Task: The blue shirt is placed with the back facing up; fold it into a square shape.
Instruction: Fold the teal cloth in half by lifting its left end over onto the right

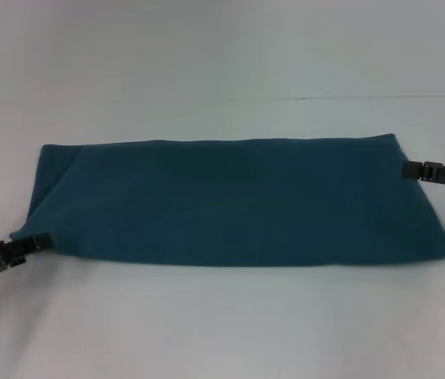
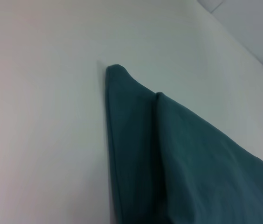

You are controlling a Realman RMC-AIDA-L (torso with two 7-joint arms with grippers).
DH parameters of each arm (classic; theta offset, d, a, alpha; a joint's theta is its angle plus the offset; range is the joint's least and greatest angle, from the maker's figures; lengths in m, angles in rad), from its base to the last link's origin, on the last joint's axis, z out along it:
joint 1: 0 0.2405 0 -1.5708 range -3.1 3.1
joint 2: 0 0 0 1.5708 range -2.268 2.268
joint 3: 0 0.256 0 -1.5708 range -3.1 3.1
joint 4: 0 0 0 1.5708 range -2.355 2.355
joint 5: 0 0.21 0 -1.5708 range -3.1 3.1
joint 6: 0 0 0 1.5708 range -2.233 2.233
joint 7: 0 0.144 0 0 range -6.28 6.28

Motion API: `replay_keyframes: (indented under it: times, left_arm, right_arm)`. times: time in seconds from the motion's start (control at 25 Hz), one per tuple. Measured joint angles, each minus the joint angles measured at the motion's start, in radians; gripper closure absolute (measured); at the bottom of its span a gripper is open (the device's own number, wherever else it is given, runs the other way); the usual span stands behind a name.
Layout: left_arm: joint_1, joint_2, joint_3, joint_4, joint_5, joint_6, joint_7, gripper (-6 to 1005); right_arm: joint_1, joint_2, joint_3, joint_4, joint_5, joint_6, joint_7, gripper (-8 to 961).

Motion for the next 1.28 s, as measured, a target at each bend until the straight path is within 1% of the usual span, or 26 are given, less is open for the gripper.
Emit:
replay_keyframes:
  times: [0.32, 1.0, 1.28]
  left_arm:
    - [-0.029, 0.016, 0.001, -0.042, 0.005, -0.043, -0.002, 230]
    - [-0.045, 0.02, 0.005, -0.049, 0.018, -0.066, -0.006, 243]
    - [-0.045, 0.021, 0.007, -0.047, 0.024, -0.099, -0.006, 392]
  right_arm:
    - [-0.003, 0.0, 0.004, 0.0, -0.001, 0.0, 0.0, 133]
    - [-0.005, 0.0, 0.005, 0.0, -0.001, 0.011, 0.0, 137]
    - [-0.005, 0.0, 0.005, 0.0, -0.001, 0.011, 0.0, 139]
